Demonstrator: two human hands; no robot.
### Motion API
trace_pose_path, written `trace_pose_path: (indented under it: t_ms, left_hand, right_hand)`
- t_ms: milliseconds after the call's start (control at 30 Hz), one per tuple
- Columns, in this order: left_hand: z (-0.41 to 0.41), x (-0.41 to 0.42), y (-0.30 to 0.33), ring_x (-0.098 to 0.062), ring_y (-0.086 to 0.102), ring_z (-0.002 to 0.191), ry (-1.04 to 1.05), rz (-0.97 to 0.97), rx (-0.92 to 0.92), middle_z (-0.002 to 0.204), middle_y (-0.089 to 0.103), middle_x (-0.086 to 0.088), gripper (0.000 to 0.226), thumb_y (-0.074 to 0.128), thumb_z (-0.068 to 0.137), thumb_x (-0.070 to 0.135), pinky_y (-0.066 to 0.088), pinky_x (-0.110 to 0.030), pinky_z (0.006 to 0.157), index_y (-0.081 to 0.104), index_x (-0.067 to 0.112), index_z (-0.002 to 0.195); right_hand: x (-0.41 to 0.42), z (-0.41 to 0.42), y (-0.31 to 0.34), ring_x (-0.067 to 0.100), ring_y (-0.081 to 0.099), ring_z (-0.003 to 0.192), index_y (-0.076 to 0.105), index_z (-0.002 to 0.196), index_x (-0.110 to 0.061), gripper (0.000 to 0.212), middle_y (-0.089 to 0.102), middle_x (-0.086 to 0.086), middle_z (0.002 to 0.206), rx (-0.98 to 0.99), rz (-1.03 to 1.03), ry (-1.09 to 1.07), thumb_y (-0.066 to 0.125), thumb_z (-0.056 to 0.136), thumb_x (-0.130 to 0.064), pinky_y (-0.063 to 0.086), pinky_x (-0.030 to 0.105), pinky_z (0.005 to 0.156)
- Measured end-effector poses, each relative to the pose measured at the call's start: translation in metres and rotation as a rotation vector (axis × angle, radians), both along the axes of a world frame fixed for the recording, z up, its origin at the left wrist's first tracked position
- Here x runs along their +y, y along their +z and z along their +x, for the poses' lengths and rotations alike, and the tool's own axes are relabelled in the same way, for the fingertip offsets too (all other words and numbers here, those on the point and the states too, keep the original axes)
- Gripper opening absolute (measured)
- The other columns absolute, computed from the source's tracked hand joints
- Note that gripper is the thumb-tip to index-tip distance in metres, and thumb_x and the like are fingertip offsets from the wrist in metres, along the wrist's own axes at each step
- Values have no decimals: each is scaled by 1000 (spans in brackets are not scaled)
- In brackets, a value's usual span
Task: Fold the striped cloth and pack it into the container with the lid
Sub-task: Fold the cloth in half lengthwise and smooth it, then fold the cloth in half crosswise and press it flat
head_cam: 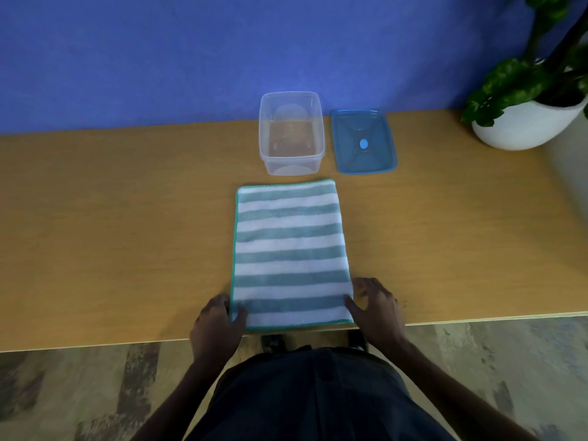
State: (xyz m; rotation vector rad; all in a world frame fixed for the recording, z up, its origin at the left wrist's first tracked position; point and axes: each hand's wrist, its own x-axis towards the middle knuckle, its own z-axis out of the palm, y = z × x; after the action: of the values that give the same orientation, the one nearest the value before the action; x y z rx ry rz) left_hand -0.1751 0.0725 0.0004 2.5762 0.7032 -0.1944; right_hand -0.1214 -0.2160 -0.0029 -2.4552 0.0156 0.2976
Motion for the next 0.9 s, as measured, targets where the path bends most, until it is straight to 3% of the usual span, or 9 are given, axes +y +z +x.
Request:
trace_pose_path:
  t_ms: [133, 233, 333, 400, 500, 600, 700, 800, 900]
  left_hand:
    - [0, -11, 8, -31, 62, 85, 19, 65, 111, 97, 68, -8, 43, 50, 89, 53, 37, -33, 65, 63, 15, 103]
    - [1, -13, 7, -26, 54, 73, 71, -14, 140, 84, 65, -5, 32, 53, 90, 45, 37, -32, 64, 64, 15, 96]
    - [-1, -13, 6, -21, 61, 69, 91, -189, 92, 79, 68, -3, 20, 57, 91, 31, 49, -35, 61, 66, 14, 90]
    - [-1, -13, 11, -25, 67, 78, 187, -444, 55, 85, 70, -7, 12, 59, 92, 23, 56, -41, 64, 66, 13, 89]
    - [-5, -13, 25, -31, 68, 87, 387, -775, 3, 98, 69, -16, 9, 62, 90, 16, 55, -35, 60, 65, 9, 95]
    - [-12, -13, 37, -33, 69, 84, 481, -885, -59, 102, 68, -20, 25, 66, 86, 12, 60, -32, 58, 61, 6, 110]
    - [-18, -14, 52, -34, 69, 86, 510, -989, -161, 101, 70, -16, 39, 66, 84, 11, 62, -35, 65, 57, 20, 121]
    - [-18, -15, 63, -22, 71, 79, 487, -1068, -257, 93, 75, -6, 36, 64, 85, 6, 61, -31, 67, 64, 28, 114]
    - [-9, -12, 71, -15, 71, 75, 540, -1129, -299, 102, 69, -9, 20, 62, 85, 2, 59, -23, 66, 69, 7, 103]
  right_hand:
    - [-13, -6, -4, 14, 64, 82, 59, 103, -26, 38, 66, -8, 100, 114, -85, -31, 61, 81, -57, 58, 40, 66]
    - [-12, -5, -4, 12, 63, 80, 60, 98, -25, 37, 64, -10, 97, 148, -110, 33, 61, 81, -58, 57, 38, 66]
    - [-10, -1, 2, 13, 61, 81, 59, 92, -25, 25, 62, -8, 96, 196, -87, 117, 64, 84, -48, 52, 32, 65]
    - [-12, 3, 4, 13, 60, 80, 54, 83, -28, 15, 62, -7, 90, 247, -50, 166, 64, 86, -39, 46, 28, 61]
    - [-17, 6, 7, 13, 63, 77, 53, 77, -29, 17, 64, -8, 82, 301, 60, 118, 67, 86, -33, 46, 26, 59]
    - [-27, 7, 15, 9, 69, 78, 59, 90, -19, 13, 72, -5, 87, 367, 246, 20, 69, 86, -26, 51, 22, 59]
    - [-35, 5, 35, 12, 72, 71, 55, 101, -21, 20, 77, 1, 82, 373, 448, -50, 69, 86, -18, 56, 29, 60]
    - [-37, 7, 55, 8, 69, 69, 60, 102, -24, 18, 76, -2, 79, 321, 551, -38, 66, 89, -14, 50, 20, 59]
    - [-37, 17, 70, 4, 65, 77, 73, 95, -22, 17, 74, -2, 90, 302, 655, -17, 64, 89, -9, 49, 20, 64]
